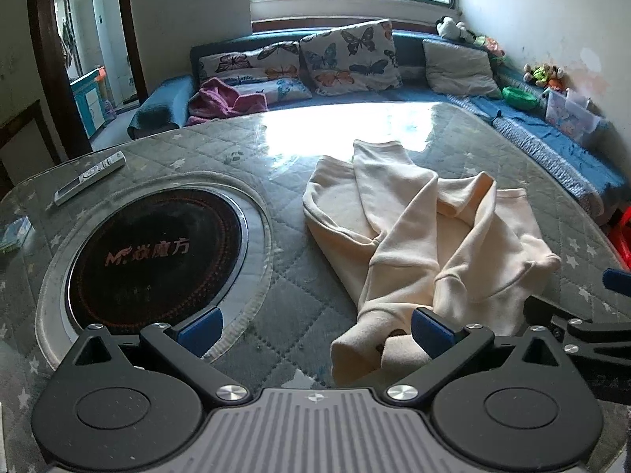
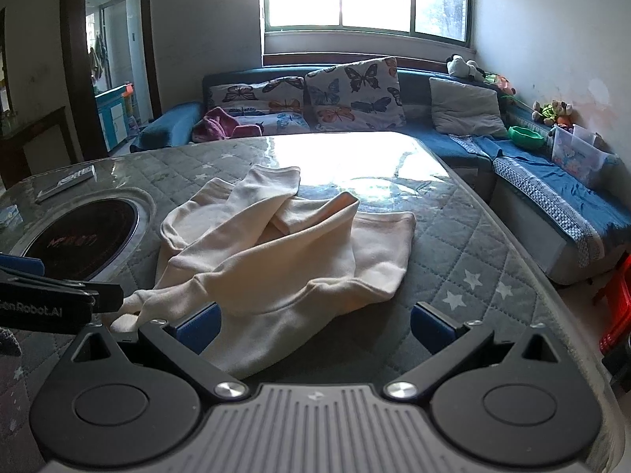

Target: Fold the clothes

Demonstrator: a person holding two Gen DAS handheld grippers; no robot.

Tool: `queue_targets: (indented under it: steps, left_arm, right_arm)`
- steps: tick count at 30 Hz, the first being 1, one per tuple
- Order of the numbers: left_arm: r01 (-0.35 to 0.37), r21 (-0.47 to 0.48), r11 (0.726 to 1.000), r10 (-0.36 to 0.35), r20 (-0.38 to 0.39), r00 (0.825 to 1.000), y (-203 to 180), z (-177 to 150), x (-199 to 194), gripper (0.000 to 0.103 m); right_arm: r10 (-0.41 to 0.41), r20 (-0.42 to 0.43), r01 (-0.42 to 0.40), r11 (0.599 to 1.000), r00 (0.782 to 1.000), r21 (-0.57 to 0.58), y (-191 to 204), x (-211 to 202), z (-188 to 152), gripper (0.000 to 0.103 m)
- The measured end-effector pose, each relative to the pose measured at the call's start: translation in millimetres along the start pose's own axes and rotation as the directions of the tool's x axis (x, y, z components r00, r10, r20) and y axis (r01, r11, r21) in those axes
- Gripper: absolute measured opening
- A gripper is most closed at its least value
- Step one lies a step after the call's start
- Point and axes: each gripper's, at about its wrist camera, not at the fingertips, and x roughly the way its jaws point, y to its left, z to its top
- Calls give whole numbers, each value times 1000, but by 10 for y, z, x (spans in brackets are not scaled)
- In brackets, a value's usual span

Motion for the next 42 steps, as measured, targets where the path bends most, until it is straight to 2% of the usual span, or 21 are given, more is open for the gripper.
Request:
queue_targets:
  steps: [11,25,30,36,42]
  left_arm:
    - [-40,3,999,40,-34,999,-64,141,40,103]
    - [-20,16,1000,20,-27,999,-154,272,94,103]
    - [-10,-6,1000,9,-33,999,-90,322,173,103]
    - [-9,-26,1000,8,-24,1000,8,398,277,100]
    - [47,-19,999,-47,-10,999,14,512,370,85]
  right_arm:
    - [-9,-7,9,1000,1000,-1,-23,36,63,103]
    - [-6,0,6,1000,1000,-26,-56,87,183,103]
    - [3,-4,-3,1000,1000,-15,-121,204,300,102]
    - [15,-9,-15,1000,1000,-3,-199,345,439,91]
    - [38,-27,-38,999,999,17,-280,590,620,78]
